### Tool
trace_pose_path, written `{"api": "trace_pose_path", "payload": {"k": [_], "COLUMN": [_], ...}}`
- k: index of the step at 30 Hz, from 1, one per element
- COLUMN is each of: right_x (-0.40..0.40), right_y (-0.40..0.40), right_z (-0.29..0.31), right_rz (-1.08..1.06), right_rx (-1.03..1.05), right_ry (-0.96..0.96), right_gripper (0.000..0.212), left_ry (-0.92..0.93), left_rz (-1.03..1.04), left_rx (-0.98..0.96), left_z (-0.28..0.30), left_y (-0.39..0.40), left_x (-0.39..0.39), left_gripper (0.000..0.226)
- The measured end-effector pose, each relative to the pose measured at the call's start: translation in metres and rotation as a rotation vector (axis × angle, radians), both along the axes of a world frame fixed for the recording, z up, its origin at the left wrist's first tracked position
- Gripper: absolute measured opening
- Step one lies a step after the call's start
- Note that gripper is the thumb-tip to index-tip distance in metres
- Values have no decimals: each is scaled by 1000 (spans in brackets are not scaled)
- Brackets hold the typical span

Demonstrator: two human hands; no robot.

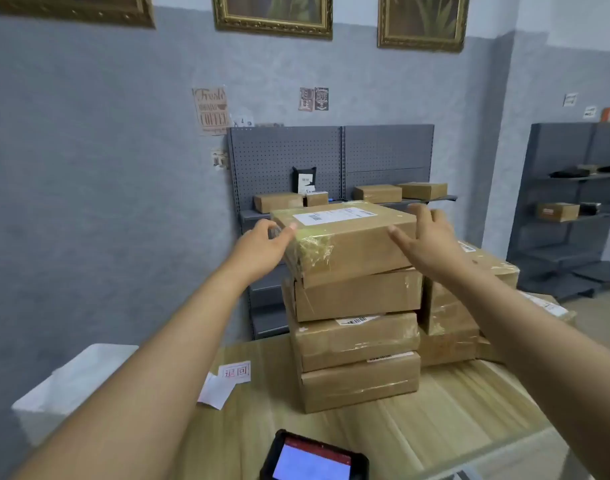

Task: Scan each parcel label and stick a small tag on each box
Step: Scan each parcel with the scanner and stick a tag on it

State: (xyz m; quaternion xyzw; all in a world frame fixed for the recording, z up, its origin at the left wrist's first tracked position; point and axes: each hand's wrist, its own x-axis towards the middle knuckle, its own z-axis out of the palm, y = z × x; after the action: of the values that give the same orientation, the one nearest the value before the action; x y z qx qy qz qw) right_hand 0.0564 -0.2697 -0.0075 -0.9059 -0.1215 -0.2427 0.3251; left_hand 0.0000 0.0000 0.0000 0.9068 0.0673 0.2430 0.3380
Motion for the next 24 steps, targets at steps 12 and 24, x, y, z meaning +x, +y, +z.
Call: {"api": "trace_pose_path", "payload": {"k": [12,24], "right_x": [55,9], "right_y": [6,29], "right_z": [5,16], "right_rz": [-75,125], "right_rx": [187,393], "right_ry": [174,128], "right_gripper": [70,76], "left_ry": [382,84], "left_rz": [-167,-134], "left_rx": [-584,-908], "left_z": [0,6], "left_y": [5,19], "left_x": [61,2], "left_gripper": [64,56]}}
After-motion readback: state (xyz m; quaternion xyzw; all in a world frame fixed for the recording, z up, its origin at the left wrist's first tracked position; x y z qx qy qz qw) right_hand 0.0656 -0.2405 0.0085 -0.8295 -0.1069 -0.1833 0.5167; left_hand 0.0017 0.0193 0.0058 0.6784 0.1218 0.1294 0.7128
